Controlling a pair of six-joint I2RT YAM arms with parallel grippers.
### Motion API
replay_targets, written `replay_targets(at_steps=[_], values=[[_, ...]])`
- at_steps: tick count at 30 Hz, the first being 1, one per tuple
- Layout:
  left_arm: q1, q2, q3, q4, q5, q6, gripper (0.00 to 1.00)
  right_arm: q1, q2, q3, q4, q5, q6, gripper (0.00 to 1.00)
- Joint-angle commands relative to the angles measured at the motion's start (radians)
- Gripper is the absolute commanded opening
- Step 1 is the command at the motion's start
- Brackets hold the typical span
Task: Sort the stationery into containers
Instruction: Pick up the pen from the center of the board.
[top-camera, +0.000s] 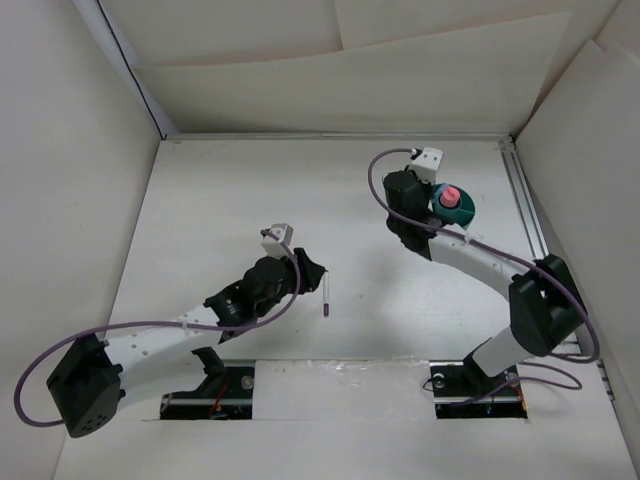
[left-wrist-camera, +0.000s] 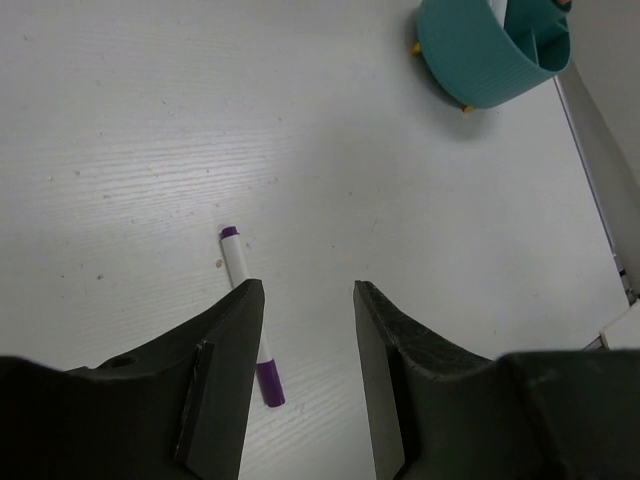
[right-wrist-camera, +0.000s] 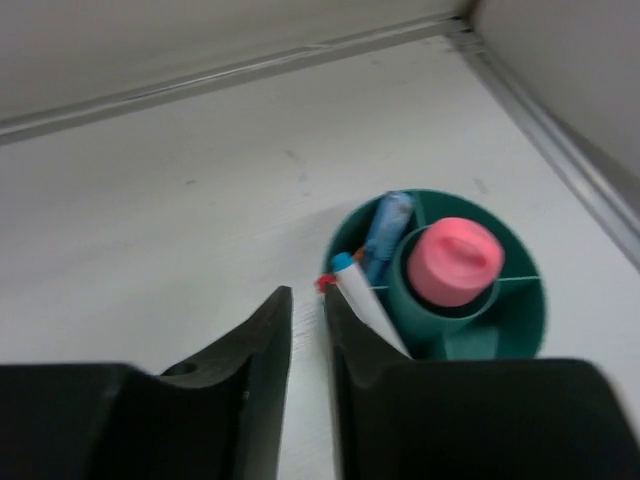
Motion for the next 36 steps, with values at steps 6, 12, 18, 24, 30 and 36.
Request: replay_targets(at_steps=[6,12,18,24,30,36], values=[[0.004,-0.189,0.01,-0.13,-0.176,-0.03,0.38,0.135,-0.074,-0.006,-0.178,-0.457,0.174,0.0],[0.013,-0.284,0.01,-0.186,-0.253,-0.053,0.38,0.232,-0.017,-0.017,-0.215,-0.736,0.237,0.0],[0.013,-0.293,0.01,-0.204,-0.263,-0.073,0.38,0.292,0.139,0.05,-0.297,-0.827,0.258,0.28],[0.013,-0.293,0.01,-0.226,-0.263,-0.083,0.38,0.321,0.204,0.069,-0.316,-0.884,0.291,0.52],[0.013,-0.303,0.01,-0.226,-0.272,-0.092,0.38,0.343,0.245,0.069,-0.317,-0.896,0.309,0.53],[0.013,-0.303,0.01,-0.226,-0.272,-0.092,0.38,0.343,0.277,0.089,-0.332,-0.853,0.318,0.37]])
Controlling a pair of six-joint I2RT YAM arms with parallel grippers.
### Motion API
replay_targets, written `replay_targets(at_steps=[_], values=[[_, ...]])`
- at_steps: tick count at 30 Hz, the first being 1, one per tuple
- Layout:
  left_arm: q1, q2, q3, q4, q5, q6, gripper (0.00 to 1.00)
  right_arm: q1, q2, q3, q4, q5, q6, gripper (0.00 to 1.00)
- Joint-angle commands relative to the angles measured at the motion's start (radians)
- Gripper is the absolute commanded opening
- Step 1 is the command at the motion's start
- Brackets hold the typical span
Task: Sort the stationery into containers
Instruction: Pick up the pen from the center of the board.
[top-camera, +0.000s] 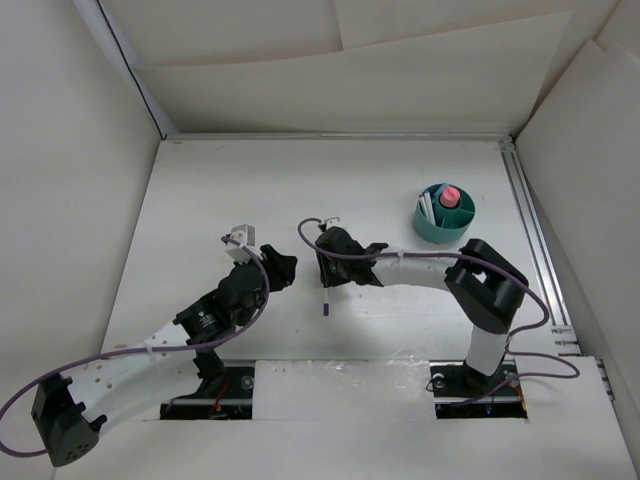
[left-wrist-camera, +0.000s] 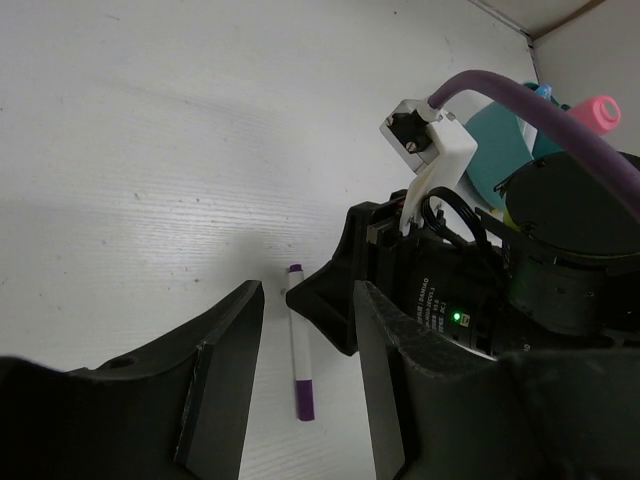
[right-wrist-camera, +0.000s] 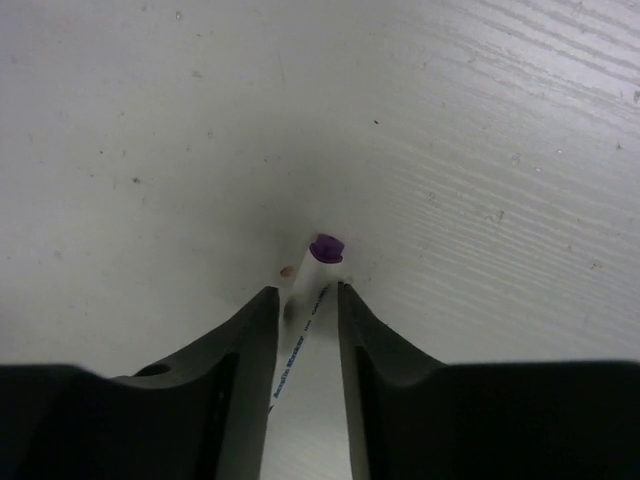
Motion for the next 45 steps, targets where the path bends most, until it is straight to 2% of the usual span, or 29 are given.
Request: replay_targets(at_steps=[1,11,12,15,23,24,25,26,29,35,40,45], values=[[0.005,-0.013,0.01,0.009,-0.016,0.002,0.38,0.005,0.018,0.05,-0.006,0.029,0.017,0.34],[0.005,-0.004,0.019,0.018,-0.005,0.012,0.38,0.005,0.056,0.097,-0.038,0.084,0.026,0.32],[0.005,-0.004,0.019,0.018,-0.005,0.012,0.38,0.005,0.056,0.097,-0.038,0.084,0.026,0.36],[0.005,-0.025,0.019,-0.003,-0.028,0.012,0.38,0.005,0.056,0.097,-0.06,0.095,0.026,0.37],[0.005,-0.133,-0.01,-0.045,-0.087,-0.045,0.38,0.005,0.056,0.088,-0.06,0.095,0.026,0.23],[0.005,-0.142,-0.01,-0.045,-0.087,-0.045,0.38,0.005,0.056,0.088,-0.06,0.095,0.026,0.16],[0.005,-0.142,-0.01,-0.045,-0.087,-0.045,0.38,0.005,0.056,0.088,-0.051,0.081,0.026,0.16],[0.005,-0.142,-0.01,-0.045,-0.087,-0.045,0.38,0.005,0.056,0.088,-0.051,0.081,0.026,0.1],[0.005,-0.117,-0.01,-0.045,-0.076,-0.045,0.38,0.005,0.044,0.088,-0.051,0.07,0.026,0.02],[0.005,-0.097,-0.019,0.001,-0.042,-0.036,0.38,-0.008,-0.062,0.088,-0.051,0.081,0.005,0.0],[0.005,-0.051,-0.019,0.055,-0.004,-0.027,0.38,-0.111,-0.201,0.068,-0.041,0.048,-0.029,0.0],[0.005,-0.013,-0.019,0.095,0.047,-0.017,0.38,-0.299,-0.322,0.077,-0.017,0.038,-0.064,0.0]])
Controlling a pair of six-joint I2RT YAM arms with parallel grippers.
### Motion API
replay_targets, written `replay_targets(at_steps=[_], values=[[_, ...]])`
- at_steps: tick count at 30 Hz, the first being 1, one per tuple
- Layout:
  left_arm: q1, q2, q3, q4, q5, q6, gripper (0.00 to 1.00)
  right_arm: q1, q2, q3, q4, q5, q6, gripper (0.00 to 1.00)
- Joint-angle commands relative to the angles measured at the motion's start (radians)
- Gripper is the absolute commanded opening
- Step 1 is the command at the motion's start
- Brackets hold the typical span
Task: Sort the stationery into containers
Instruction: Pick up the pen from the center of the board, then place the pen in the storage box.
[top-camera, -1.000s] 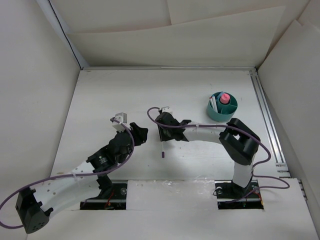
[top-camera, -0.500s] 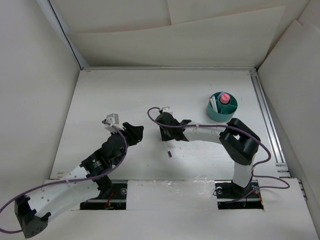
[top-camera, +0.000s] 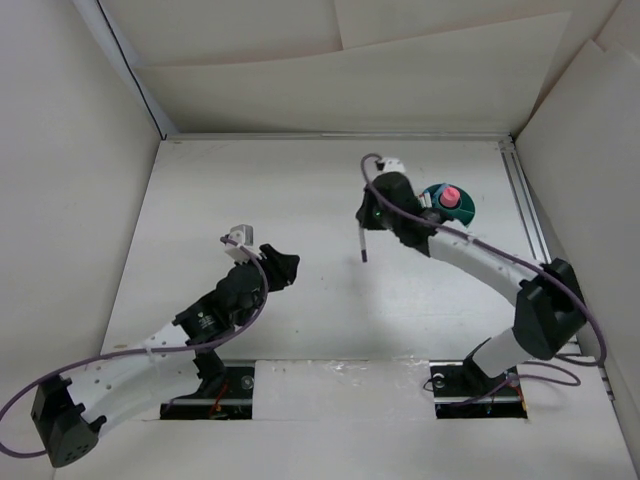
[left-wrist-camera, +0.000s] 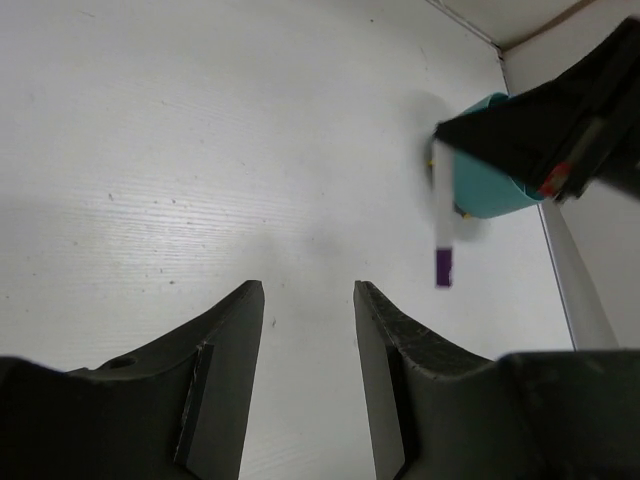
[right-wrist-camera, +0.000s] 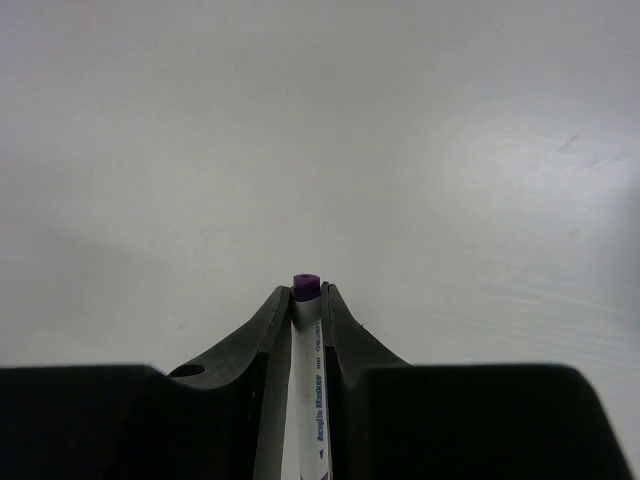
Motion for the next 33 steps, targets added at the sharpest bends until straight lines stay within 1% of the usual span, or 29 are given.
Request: replay_targets(at_steps=[1,2,5,6,9,11,14,16,19,20,22,27,31,33], values=[[0.004,0.02,-0.012,0.074,0.051,0.016,0.38,-0.118,-0.104,0.014,0.043,0.012,-0.059,0.0],[0.004,0.031,-0.012,0.086,0.064,0.016,0.38,-0.176,-0.116,0.026,0.057,0.06,-0.068,0.0],[0.004,0.041,-0.012,0.098,0.074,0.025,0.38,-0.248,-0.138,0.055,0.066,0.166,-0.114,0.0],[0.004,0.051,-0.023,0.112,0.084,0.025,0.38,-0.285,-0.138,0.055,0.104,0.227,-0.129,0.0],[0.004,0.063,-0.032,0.138,0.106,0.025,0.38,-0.334,-0.098,0.087,0.161,0.268,-0.191,0.0],[0.004,0.073,-0.032,0.149,0.12,0.025,0.38,-0.357,-0.065,0.13,0.172,0.35,-0.223,0.0],[0.004,0.097,-0.032,0.149,0.12,0.025,0.38,-0.368,0.004,0.155,0.232,0.444,-0.289,0.0],[0.004,0.097,-0.032,0.149,0.12,0.034,0.38,-0.368,0.04,0.165,0.314,0.475,-0.358,0.0],[0.004,0.097,-0.032,0.158,0.12,0.044,0.38,-0.368,0.08,0.156,0.368,0.527,-0.437,0.0],[0.004,0.106,-0.032,0.158,0.12,0.044,0.38,-0.359,0.08,0.156,0.378,0.571,-0.447,0.0],[0.004,0.106,-0.032,0.158,0.12,0.044,0.38,-0.359,0.091,0.135,0.39,0.601,-0.456,0.0],[0.004,0.137,-0.032,0.177,0.13,0.053,0.38,-0.35,0.061,0.081,0.438,0.639,-0.498,0.0],[0.004,0.146,-0.032,0.186,0.13,0.053,0.38,-0.327,0.061,0.056,0.47,0.688,-0.551,0.0],[0.004,0.146,-0.032,0.186,0.13,0.053,0.38,-0.318,0.072,0.046,0.47,0.699,-0.551,0.0]])
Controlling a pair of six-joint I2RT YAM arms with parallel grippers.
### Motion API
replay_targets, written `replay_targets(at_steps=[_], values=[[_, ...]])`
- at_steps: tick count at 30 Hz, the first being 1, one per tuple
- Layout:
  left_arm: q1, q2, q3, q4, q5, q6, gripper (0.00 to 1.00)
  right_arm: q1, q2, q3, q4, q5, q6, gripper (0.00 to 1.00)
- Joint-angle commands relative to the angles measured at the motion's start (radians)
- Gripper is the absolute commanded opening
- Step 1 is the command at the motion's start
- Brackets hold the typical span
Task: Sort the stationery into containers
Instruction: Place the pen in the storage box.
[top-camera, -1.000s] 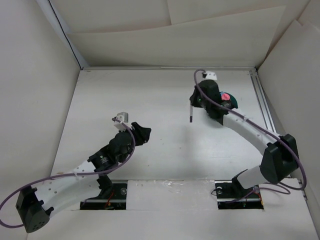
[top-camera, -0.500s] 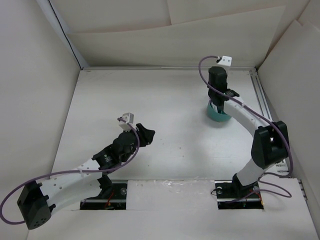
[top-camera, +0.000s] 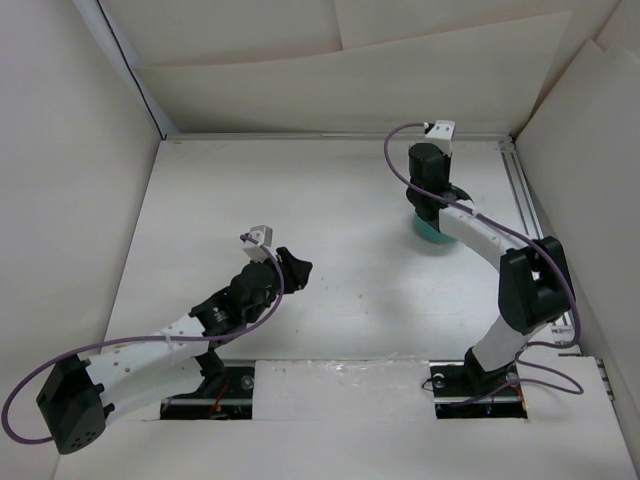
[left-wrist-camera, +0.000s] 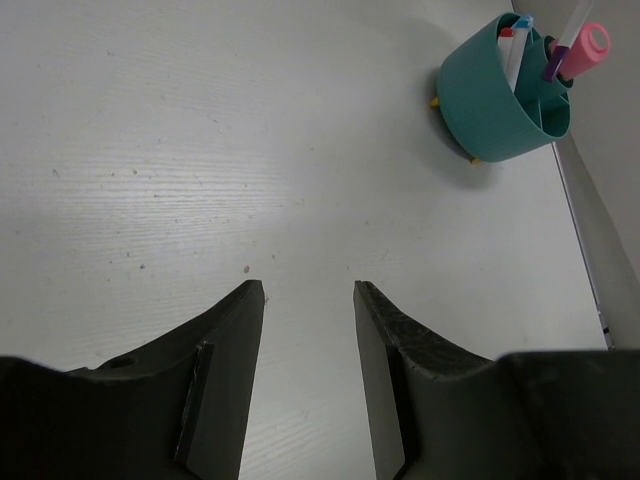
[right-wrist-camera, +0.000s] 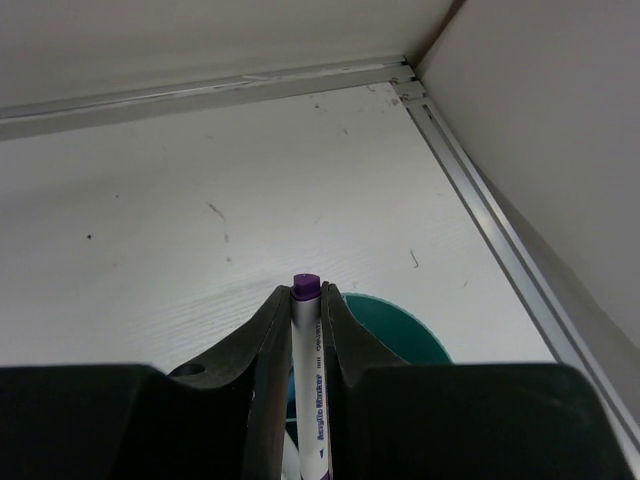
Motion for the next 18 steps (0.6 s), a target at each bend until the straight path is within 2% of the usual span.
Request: replay_targets(at_steps=[1,18], values=[[0.004,-0.005,-0.003,0.053,0.003,0.014,0.38,0.019,-0.027,-0.012,0.081,0.073,-0.041,0.0],[0.004,-0.015,-0.003,0.053,0.003,0.023,0.38,0.068,0.024,-0.056,0.122,0.142,-0.041,0.0]])
